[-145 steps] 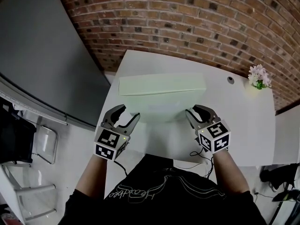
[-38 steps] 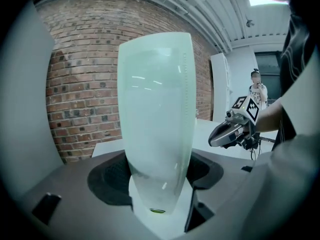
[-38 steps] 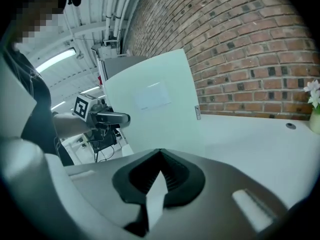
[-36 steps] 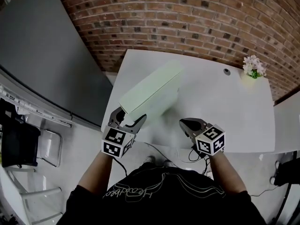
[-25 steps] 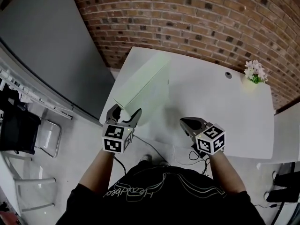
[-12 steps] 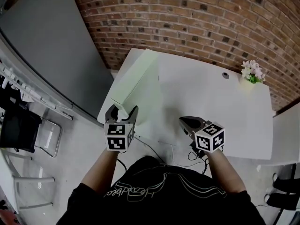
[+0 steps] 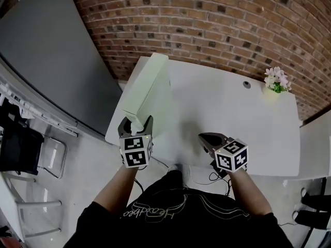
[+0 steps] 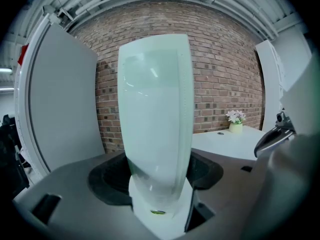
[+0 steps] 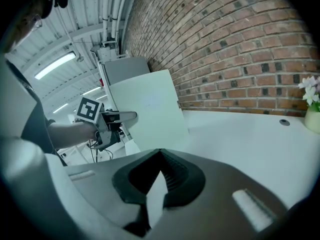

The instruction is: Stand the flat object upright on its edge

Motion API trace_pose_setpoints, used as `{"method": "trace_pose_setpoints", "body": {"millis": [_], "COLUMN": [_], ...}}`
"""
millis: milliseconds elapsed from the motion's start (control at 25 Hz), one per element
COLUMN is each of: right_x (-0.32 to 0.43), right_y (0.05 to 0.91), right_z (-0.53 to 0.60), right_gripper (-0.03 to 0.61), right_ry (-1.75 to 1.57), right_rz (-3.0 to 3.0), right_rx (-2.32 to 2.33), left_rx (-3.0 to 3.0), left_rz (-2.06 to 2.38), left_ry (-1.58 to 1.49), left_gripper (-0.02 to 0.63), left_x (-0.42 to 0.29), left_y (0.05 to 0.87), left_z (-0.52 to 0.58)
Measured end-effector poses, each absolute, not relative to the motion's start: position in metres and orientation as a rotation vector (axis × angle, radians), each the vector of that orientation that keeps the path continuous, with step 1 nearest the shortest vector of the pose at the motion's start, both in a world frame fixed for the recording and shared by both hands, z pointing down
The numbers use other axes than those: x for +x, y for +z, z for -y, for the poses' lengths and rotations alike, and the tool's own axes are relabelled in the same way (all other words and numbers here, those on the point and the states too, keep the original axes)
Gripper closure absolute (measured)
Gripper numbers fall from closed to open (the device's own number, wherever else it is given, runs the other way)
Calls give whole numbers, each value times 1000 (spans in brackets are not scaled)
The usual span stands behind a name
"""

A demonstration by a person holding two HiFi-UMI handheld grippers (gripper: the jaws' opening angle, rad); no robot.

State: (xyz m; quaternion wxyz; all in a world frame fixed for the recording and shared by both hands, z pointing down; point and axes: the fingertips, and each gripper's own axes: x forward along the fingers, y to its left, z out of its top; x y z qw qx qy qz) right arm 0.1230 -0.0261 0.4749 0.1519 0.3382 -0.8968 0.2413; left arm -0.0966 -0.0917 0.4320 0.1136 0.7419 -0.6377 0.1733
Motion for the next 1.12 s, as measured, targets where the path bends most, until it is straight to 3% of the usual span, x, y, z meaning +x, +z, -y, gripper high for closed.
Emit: {"method": "trace_pose_setpoints", "body": {"millis": [1120], "right_x": [126], "right_y": [503], "right_z": [96], "right_gripper": [574], "right_ry": [889], "right_rz": [2475], "right_rx": [1164], "left_rx": [2126], "left_rz": [1884], "left_ry": [522], "left_gripper": [307], "left_x": [-91], "left_y": [433], "left_z": [234]}}
